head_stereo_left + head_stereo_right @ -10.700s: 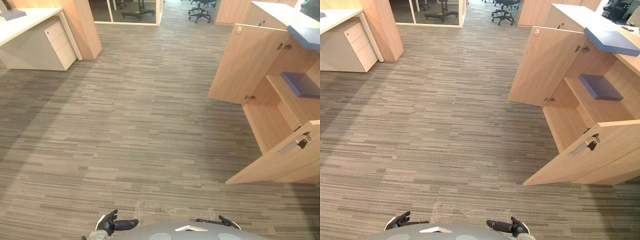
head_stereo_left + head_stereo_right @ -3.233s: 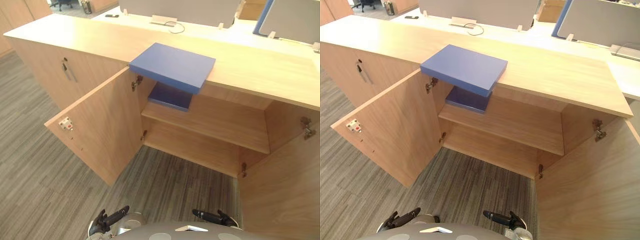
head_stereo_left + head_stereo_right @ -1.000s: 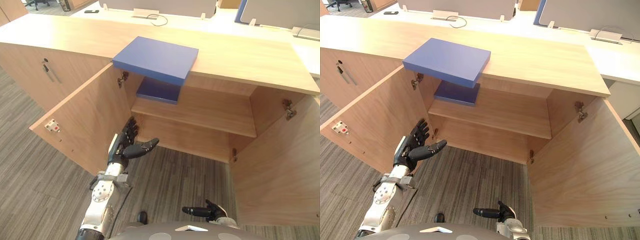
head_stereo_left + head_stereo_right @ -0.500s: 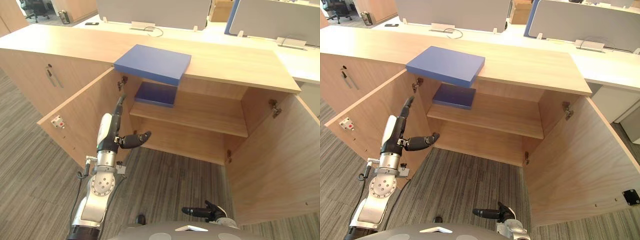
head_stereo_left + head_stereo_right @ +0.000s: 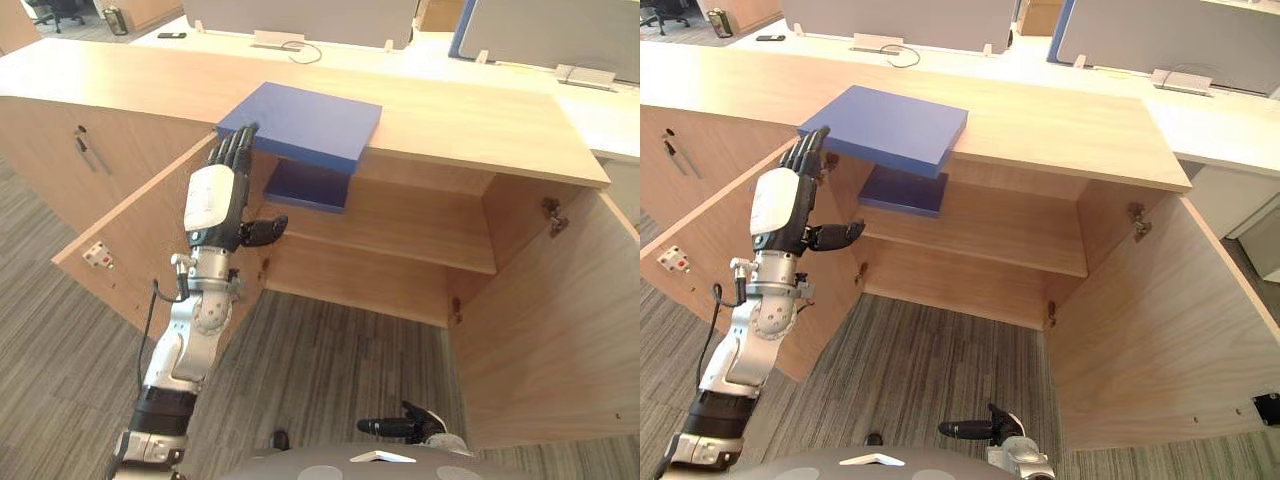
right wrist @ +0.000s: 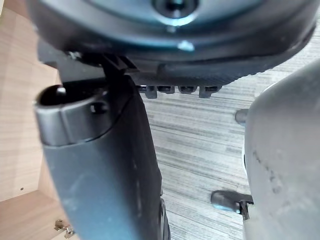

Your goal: Walk over to the cabinet, pick up the folder, carry it to the office cabinet, place the folder inside the office cabinet, then close the office cabinet door

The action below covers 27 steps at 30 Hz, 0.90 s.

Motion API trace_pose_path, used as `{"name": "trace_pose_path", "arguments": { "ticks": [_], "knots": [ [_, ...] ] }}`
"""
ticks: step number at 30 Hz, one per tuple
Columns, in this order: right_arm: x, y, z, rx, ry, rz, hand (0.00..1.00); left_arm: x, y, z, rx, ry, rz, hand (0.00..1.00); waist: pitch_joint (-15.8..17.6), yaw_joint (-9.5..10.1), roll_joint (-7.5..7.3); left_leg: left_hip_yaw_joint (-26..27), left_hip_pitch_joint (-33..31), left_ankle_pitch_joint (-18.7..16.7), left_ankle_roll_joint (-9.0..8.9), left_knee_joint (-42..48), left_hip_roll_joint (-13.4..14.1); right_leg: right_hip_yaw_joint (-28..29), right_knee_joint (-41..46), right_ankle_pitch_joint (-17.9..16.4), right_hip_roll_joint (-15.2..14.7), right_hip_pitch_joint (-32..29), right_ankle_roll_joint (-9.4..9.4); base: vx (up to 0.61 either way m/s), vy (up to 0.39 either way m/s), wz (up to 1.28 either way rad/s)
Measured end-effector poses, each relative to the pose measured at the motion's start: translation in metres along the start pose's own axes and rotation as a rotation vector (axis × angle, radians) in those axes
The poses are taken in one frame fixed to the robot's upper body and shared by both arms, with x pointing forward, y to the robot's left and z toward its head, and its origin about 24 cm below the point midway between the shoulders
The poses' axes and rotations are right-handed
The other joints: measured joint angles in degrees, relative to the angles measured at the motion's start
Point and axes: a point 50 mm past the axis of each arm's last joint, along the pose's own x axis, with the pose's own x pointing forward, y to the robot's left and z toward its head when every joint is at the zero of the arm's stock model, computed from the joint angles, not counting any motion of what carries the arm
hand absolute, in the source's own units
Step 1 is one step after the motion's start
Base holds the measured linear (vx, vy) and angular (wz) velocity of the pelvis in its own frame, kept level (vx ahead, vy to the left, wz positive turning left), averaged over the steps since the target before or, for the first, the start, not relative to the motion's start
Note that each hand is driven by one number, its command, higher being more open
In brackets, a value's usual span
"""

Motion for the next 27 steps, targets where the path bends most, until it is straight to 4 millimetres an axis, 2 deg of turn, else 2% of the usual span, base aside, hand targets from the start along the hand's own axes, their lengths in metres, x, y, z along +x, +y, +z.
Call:
{"name": "trace_pose_path", "arguments": {
  "ticks": [7,13,22,27],
  "knots": [
    [0.0,0.0,0.002,0.001,-0.009,0.0,1.0,0.029,0.005,-0.012,0.124,-0.003,0.032,1.0,0.1,-1.43,0.28,1.0,0.5,-0.5,-0.47,0.0,1.0,0.8,0.0,0.4,0.7,-0.7,-0.76,-0.08,-0.017,-0.11],
    [0.0,0.0,0.005,0.004,-0.025,-0.002,1.0,0.049,0.014,-0.019,0.191,0.003,0.065,1.0,0.1,-1.39,0.27,1.5,0.2,-0.9,-0.91,0.0,1.0,1.6,-1.0,-0.1,0.8,-0.9,-1.06,-0.05,-0.001,-0.05],
    [0.0,0.0,0.007,0.021,-0.033,-0.005,1.0,0.073,0.029,-0.042,0.304,0.056,0.06,1.0,0.1,-1.76,0.15,2.6,0.4,-1.2,-0.61,0.2,0.6,2.3,-1.4,0.7,0.8,-0.3,-0.57,0.08,-0.021,-0.04],
    [0.0,-0.001,0.009,0.031,-0.047,-0.014,1.0,0.081,0.036,-0.047,0.366,0.045,0.047,1.0,-0.1,-2.11,0.44,4.1,0.5,-1.2,-0.63,0.3,1.6,3.8,0.2,1.3,1.5,-1.8,-1.54,0.02,-0.022,-0.15]
  ]
}}
